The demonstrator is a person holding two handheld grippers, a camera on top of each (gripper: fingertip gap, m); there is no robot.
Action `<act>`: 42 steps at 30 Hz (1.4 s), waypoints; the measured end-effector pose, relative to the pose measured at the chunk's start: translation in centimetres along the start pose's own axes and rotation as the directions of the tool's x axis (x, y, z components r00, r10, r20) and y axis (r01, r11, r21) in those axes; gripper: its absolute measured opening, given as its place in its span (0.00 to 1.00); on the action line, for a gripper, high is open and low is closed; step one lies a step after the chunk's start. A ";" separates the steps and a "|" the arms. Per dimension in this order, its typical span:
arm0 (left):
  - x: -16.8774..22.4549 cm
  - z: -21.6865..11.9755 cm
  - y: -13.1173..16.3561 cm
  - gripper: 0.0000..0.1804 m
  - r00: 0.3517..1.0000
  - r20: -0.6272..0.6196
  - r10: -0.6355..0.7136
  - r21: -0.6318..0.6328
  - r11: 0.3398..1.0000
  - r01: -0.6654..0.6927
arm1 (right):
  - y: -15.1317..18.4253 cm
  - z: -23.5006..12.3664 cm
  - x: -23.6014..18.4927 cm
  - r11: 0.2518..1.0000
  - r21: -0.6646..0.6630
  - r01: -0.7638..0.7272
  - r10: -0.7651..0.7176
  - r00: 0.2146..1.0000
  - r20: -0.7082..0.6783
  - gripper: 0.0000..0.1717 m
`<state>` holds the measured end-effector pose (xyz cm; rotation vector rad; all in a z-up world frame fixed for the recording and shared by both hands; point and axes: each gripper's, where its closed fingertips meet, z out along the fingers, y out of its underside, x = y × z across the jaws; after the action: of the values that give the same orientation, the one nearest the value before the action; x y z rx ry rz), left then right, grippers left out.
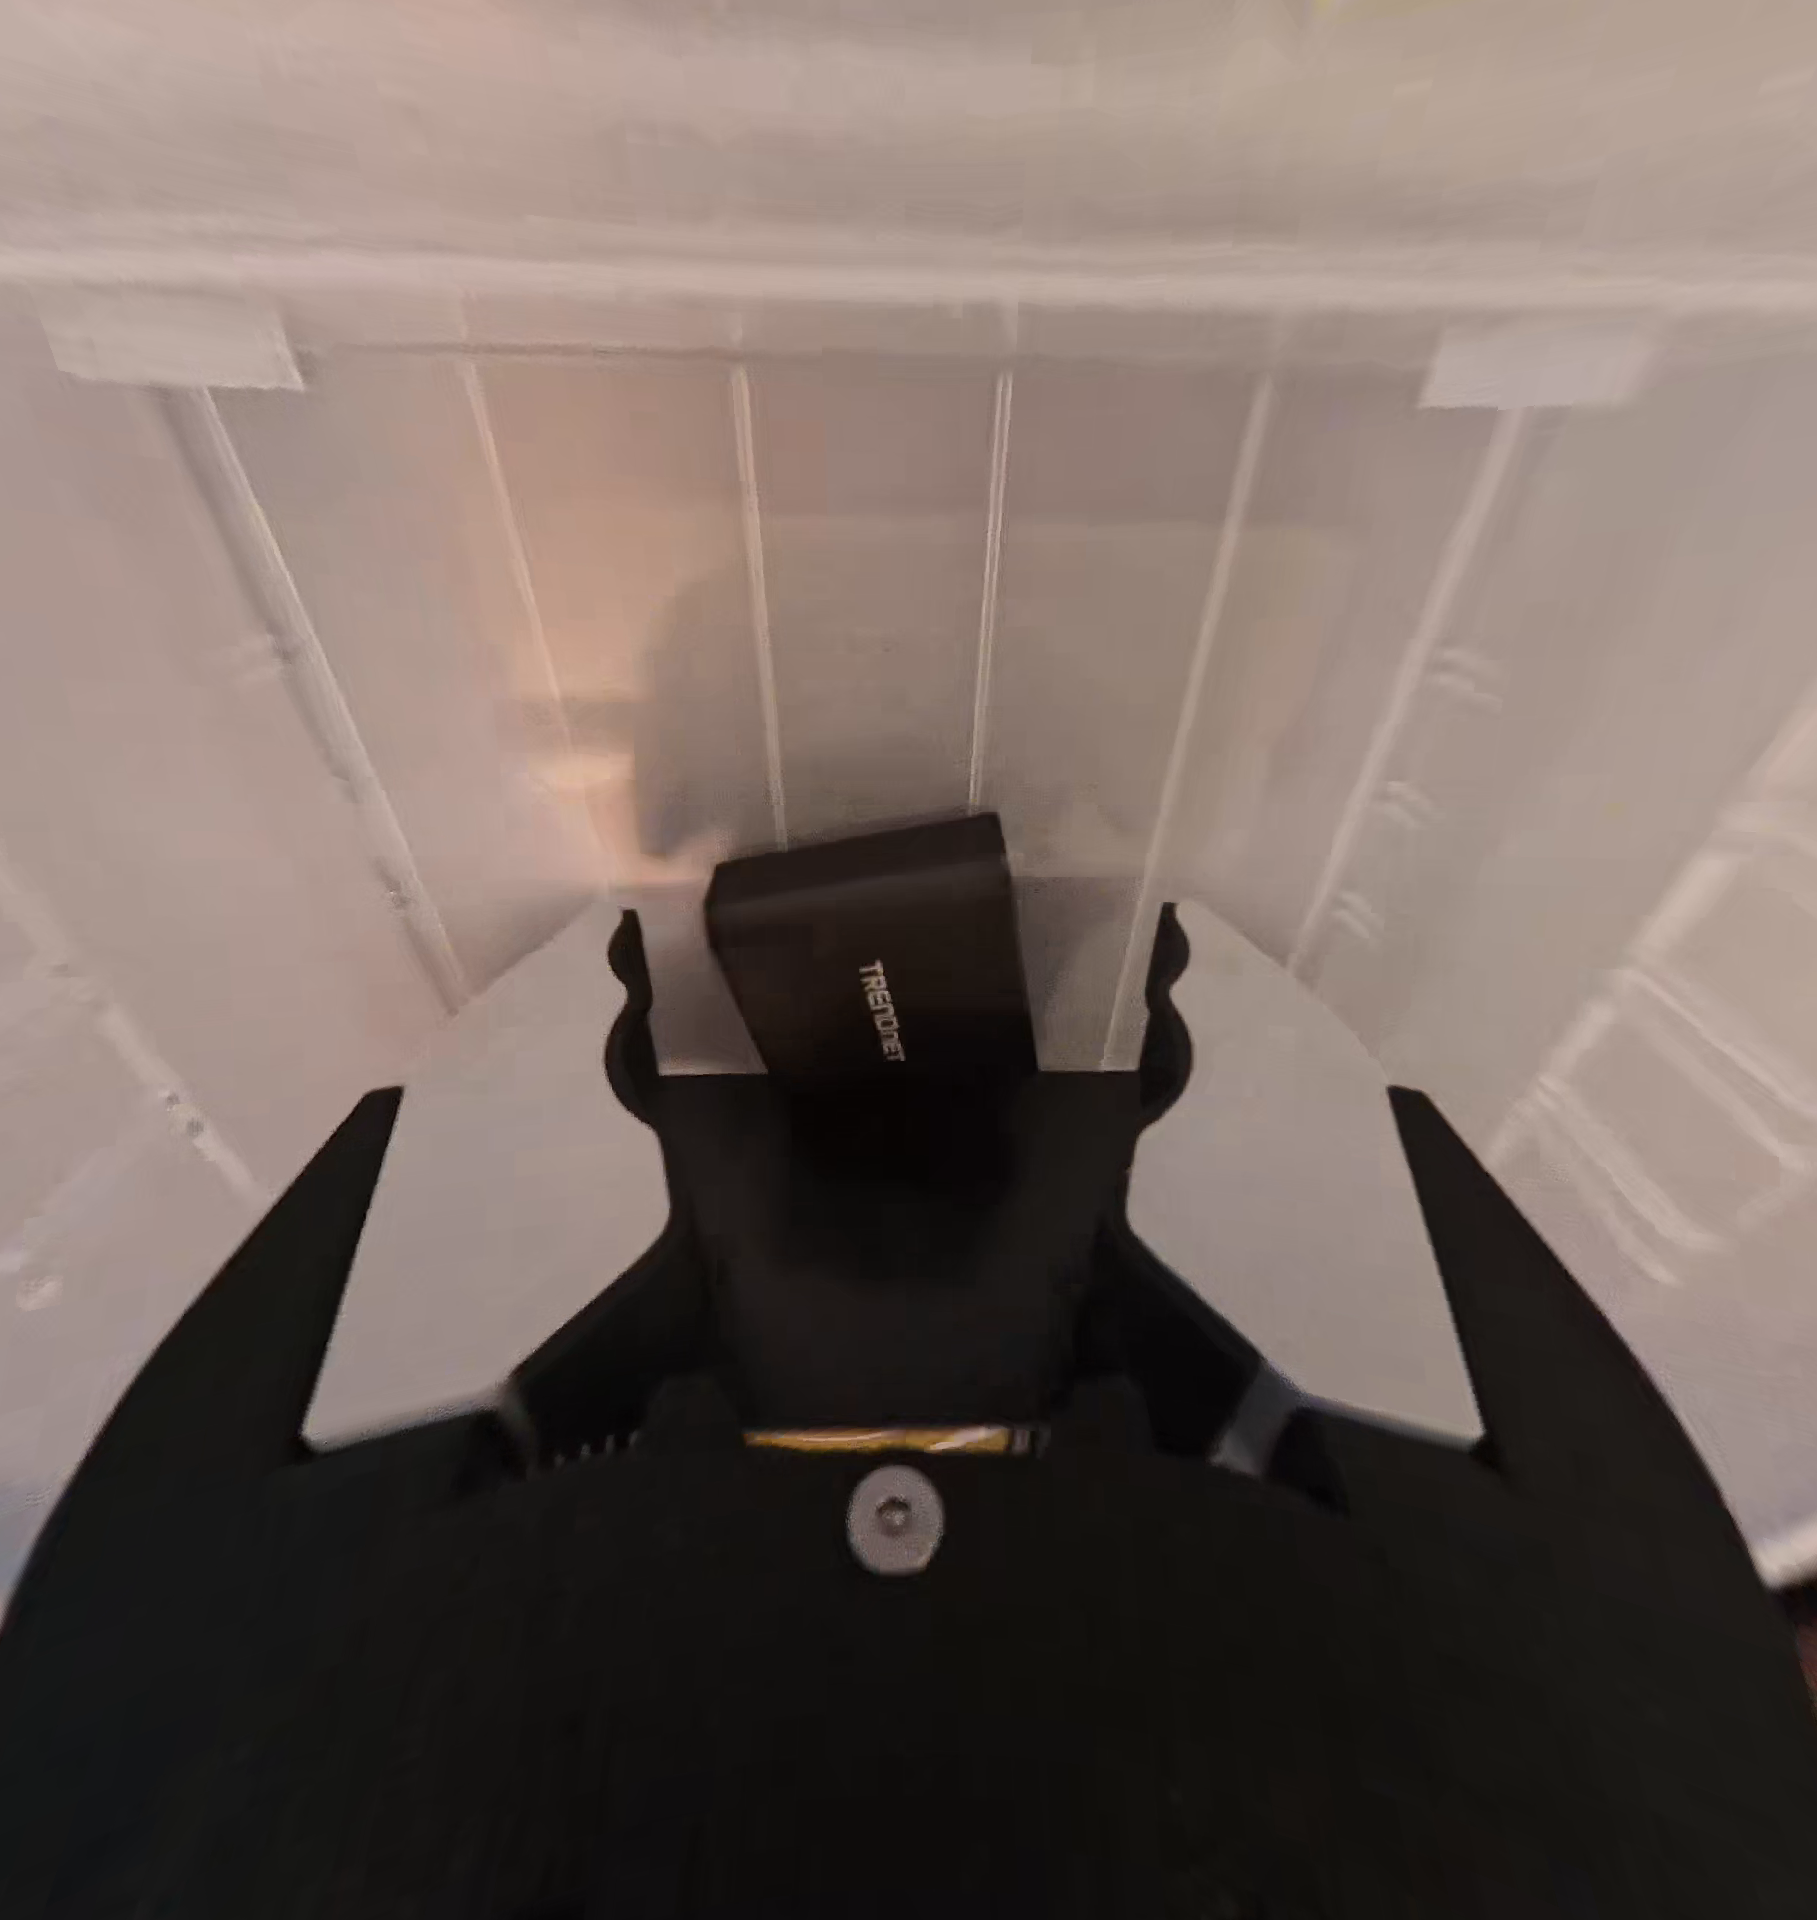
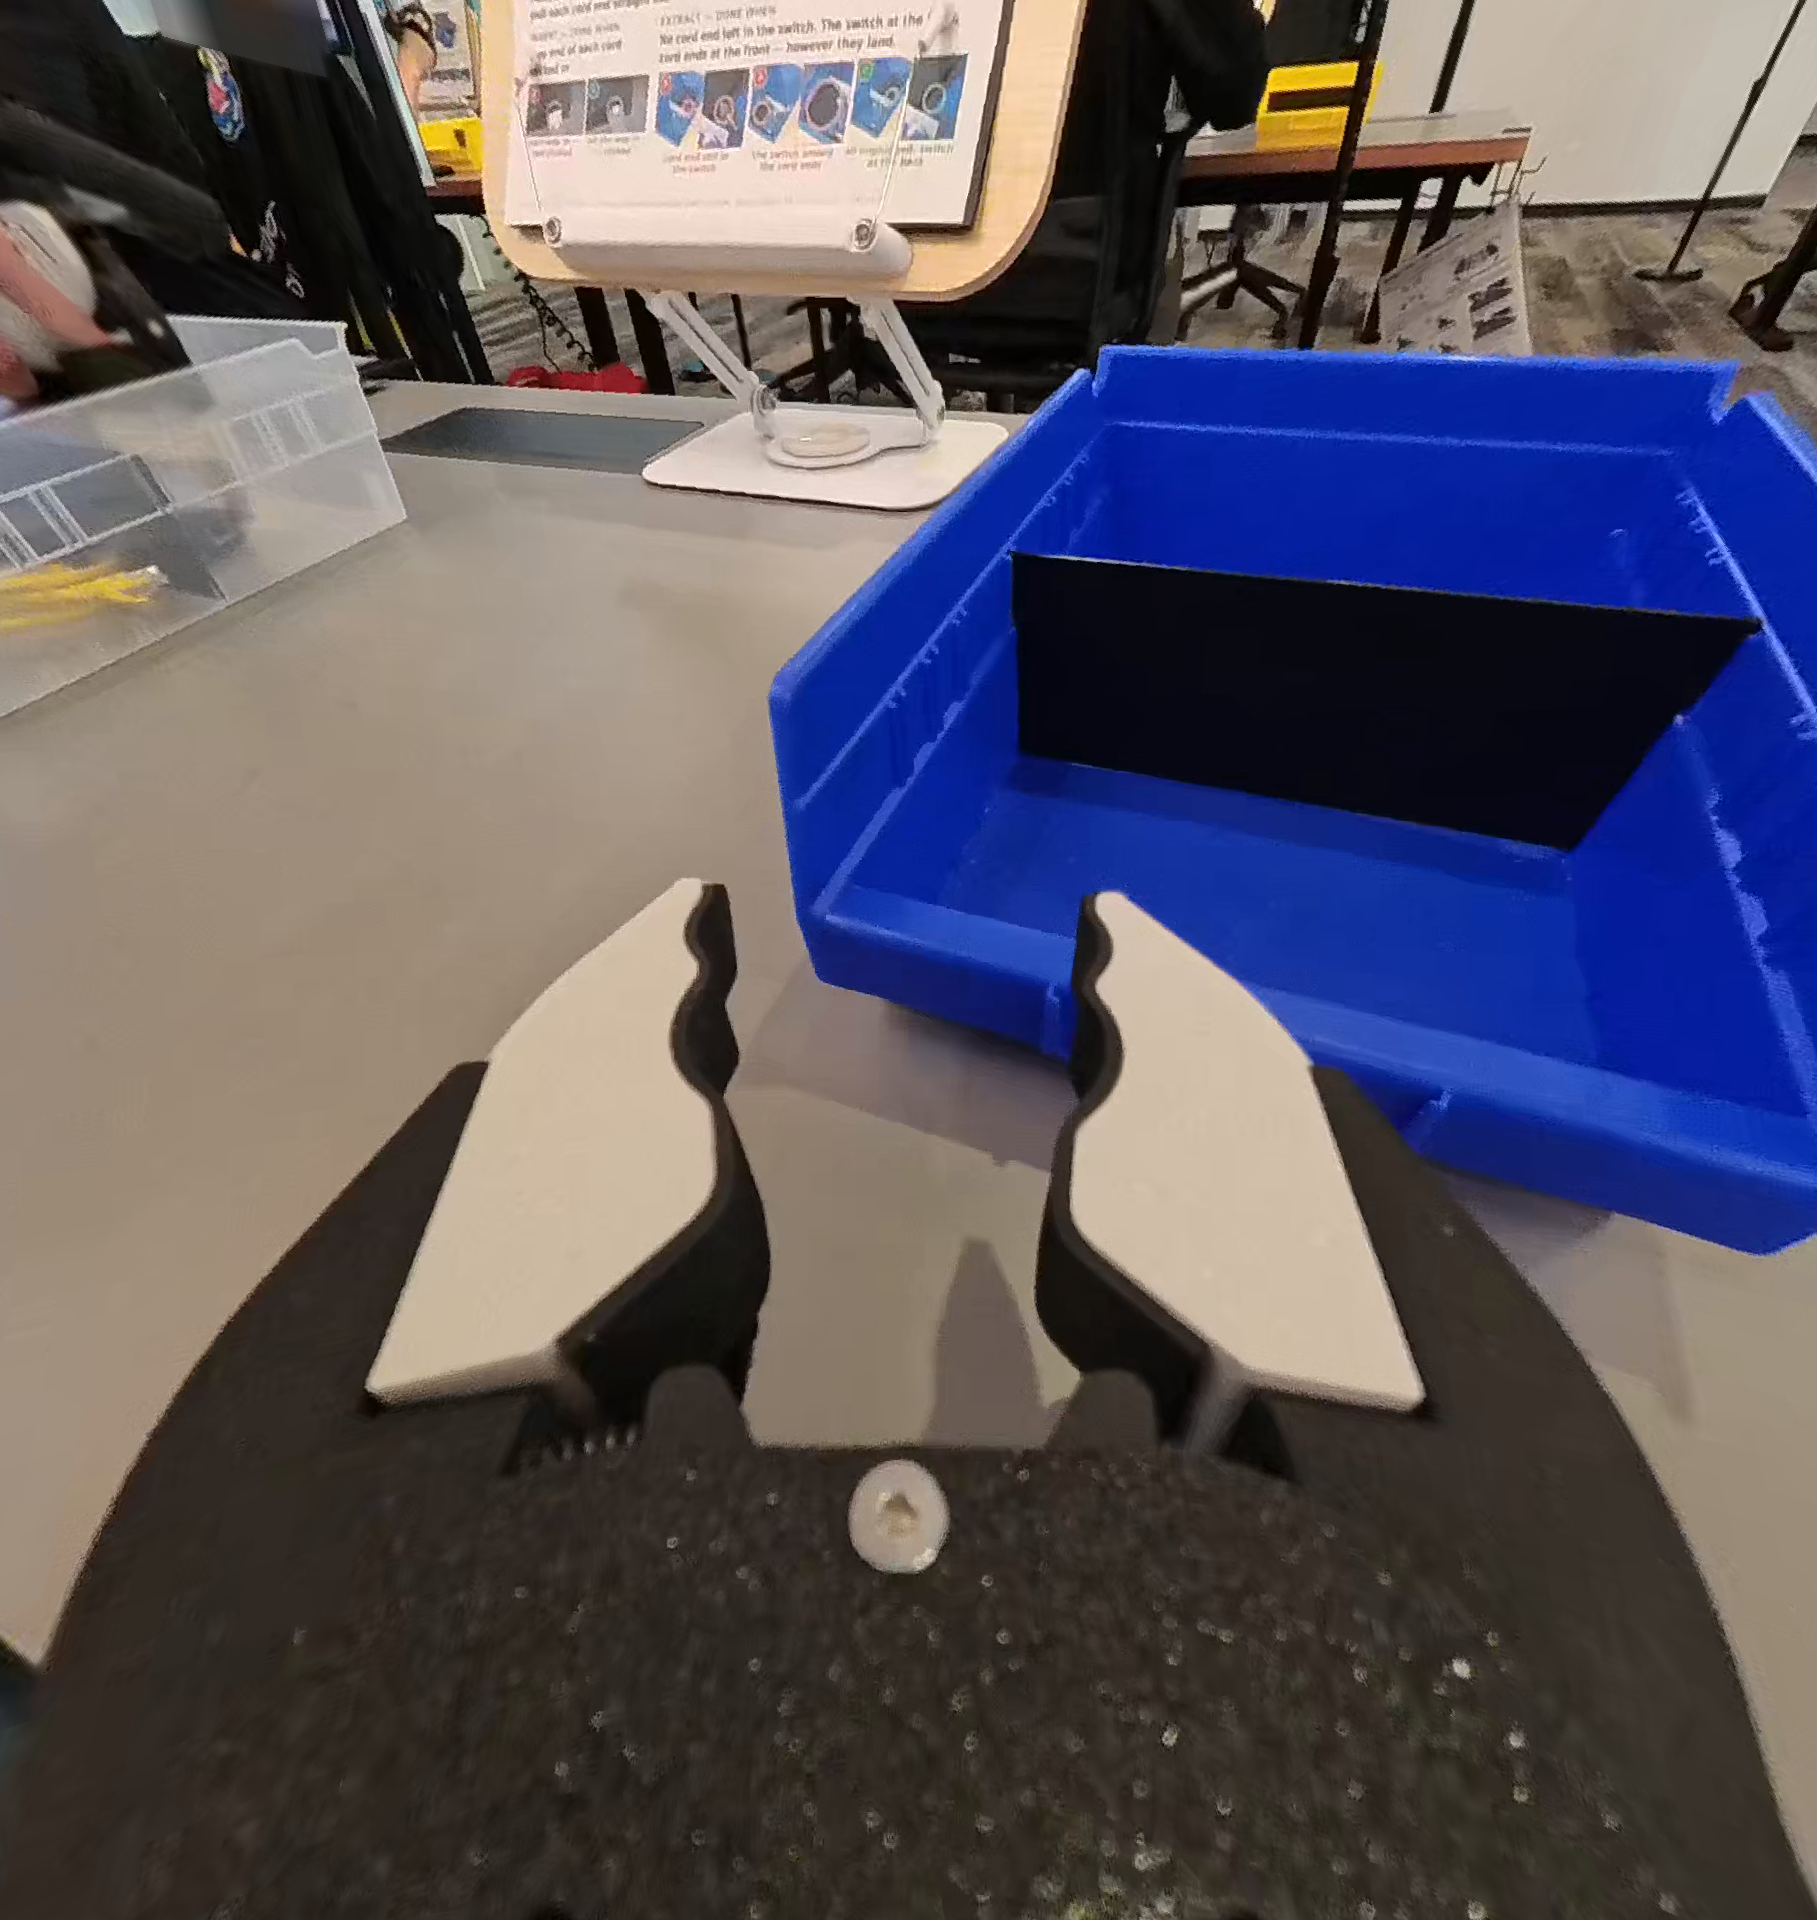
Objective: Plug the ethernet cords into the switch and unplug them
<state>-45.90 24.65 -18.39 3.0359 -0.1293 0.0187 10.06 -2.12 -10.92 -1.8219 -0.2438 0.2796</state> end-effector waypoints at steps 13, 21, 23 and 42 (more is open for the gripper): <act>4.6 -9.4 1.4 0.33 0.847 -0.366 0.386 0.386 0.891 -0.240 | -0.5 2.3 -3.8 0.996 -0.003 0.089 -0.089 0.991 0.101 0.34; 16.2 -18.9 12.9 0.33 0.301 -0.409 0.861 0.727 0.507 -0.462 | -4.3 6.4 -15.4 0.963 0.190 0.193 -0.257 0.873 0.414 0.39; 19.5 -19.8 14.1 0.32 0.254 -0.413 0.874 0.761 0.485 -0.431 | -6.0 8.5 -18.0 0.948 0.237 0.212 -0.298 0.852 0.430 0.46; 35.2 -14.4 18.0 0.32 0.194 -0.810 0.554 0.564 0.826 0.000 | -11.4 14.4 -20.9 0.825 0.408 0.391 -0.487 0.858 0.163 0.15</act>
<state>-12.50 5.34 -1.66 2.5935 -0.6545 2.2155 -14.53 7.55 -2.31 -1.3092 -0.7458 0.2158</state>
